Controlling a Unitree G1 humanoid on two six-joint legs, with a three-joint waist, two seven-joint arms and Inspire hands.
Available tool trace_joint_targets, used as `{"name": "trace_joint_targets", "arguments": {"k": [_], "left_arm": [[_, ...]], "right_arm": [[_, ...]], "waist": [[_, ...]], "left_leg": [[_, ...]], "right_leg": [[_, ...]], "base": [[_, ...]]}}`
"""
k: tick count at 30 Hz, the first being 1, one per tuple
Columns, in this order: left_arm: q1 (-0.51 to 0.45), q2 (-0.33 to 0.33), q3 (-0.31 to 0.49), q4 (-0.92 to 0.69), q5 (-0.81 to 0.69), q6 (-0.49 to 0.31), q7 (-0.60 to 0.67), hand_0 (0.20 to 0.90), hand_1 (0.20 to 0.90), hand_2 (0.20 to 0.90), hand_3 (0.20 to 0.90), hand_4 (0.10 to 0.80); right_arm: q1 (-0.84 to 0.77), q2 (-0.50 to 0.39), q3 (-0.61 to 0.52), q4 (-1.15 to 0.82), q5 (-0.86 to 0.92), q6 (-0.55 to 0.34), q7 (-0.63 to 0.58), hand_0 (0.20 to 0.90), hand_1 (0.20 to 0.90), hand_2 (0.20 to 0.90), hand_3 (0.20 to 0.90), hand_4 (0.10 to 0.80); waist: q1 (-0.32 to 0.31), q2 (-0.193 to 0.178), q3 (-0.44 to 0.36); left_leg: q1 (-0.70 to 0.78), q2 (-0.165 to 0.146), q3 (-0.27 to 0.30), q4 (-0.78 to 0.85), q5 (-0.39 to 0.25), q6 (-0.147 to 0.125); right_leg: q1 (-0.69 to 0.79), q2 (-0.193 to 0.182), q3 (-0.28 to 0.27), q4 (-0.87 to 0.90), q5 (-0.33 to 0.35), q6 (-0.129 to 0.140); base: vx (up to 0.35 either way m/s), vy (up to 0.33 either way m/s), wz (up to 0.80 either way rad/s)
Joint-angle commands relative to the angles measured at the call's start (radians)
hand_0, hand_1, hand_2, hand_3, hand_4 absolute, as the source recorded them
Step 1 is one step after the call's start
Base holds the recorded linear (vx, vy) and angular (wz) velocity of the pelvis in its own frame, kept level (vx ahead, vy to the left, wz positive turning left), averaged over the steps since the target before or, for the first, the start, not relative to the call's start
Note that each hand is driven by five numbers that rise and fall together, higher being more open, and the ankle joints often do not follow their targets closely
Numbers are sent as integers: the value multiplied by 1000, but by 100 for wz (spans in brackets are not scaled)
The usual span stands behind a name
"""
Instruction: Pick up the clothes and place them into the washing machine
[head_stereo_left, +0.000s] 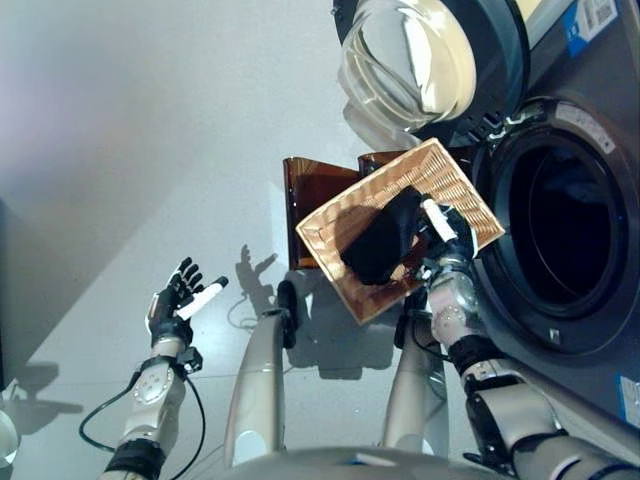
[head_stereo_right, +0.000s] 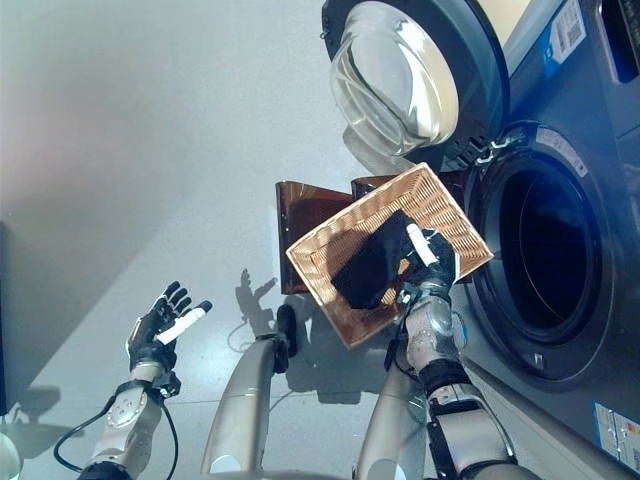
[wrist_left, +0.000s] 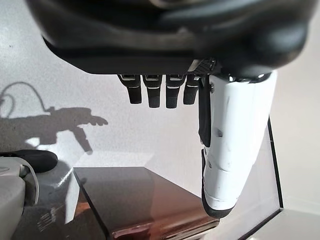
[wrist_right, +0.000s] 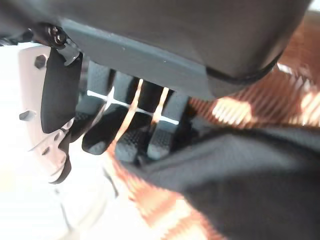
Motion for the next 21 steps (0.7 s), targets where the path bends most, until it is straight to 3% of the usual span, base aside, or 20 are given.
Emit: {"name": "trace_joint_targets", "arguments": {"k": [1, 8, 11, 13, 15, 21], "left_arm": [[34, 41, 85, -40, -15, -76, -2, 900, 900, 900, 900, 800], [36, 33, 87, -23, -32, -81, -6, 900, 900, 900, 900, 800], [33, 33, 85, -23, -30, -84, -4, 900, 900, 900, 900, 800], [35, 33, 90, -16, -21, -88, 1, 900, 900, 900, 900, 800], [34, 34, 93, -12, -15, -91, 6, 900, 900, 900, 900, 800], [35, 36, 109, -2, 18, -108, 19, 900, 900, 900, 900, 800]], "right_arm": [[-1, -21, -31, -93, 91, -109, 82, 200, 200, 200, 200, 300], [18, -6, -137, -84, 225, -161, 105, 200, 200, 200, 200, 300], [21, -30, -120, -87, 153, -156, 69, 200, 200, 200, 200, 300], [33, -70, -83, -113, -29, -154, -26, 200, 200, 200, 200, 300], [39, -87, -67, -132, -123, -150, -83, 900, 900, 900, 900, 800], [48, -196, 30, -218, -629, -62, -299, 900, 900, 900, 900, 800]], "waist": [[4, 0, -24], [-5, 0, -27], [-7, -3, -26], [-9, -5, -25], [-11, -7, -25], [-9, -8, -30]], "left_leg": [[47, 29, -31, -16, -13, -59], [50, 26, -33, -6, -22, -60], [50, 28, -33, -6, -21, -61], [51, 28, -32, -10, -17, -61], [50, 28, -33, -11, -16, -61], [42, 34, -36, -9, -14, -59]], "right_leg": [[10, -25, 34, -82, 155, 5], [15, -25, 36, -78, 148, 7], [18, -25, 36, -81, 150, 7], [17, -25, 35, -83, 155, 6], [16, -24, 37, -86, 157, 5], [13, -22, 36, -88, 158, 5]], "base": [[0, 0, 0], [0, 0, 0], [0, 0, 0], [0, 0, 0], [0, 0, 0], [0, 0, 0]]}}
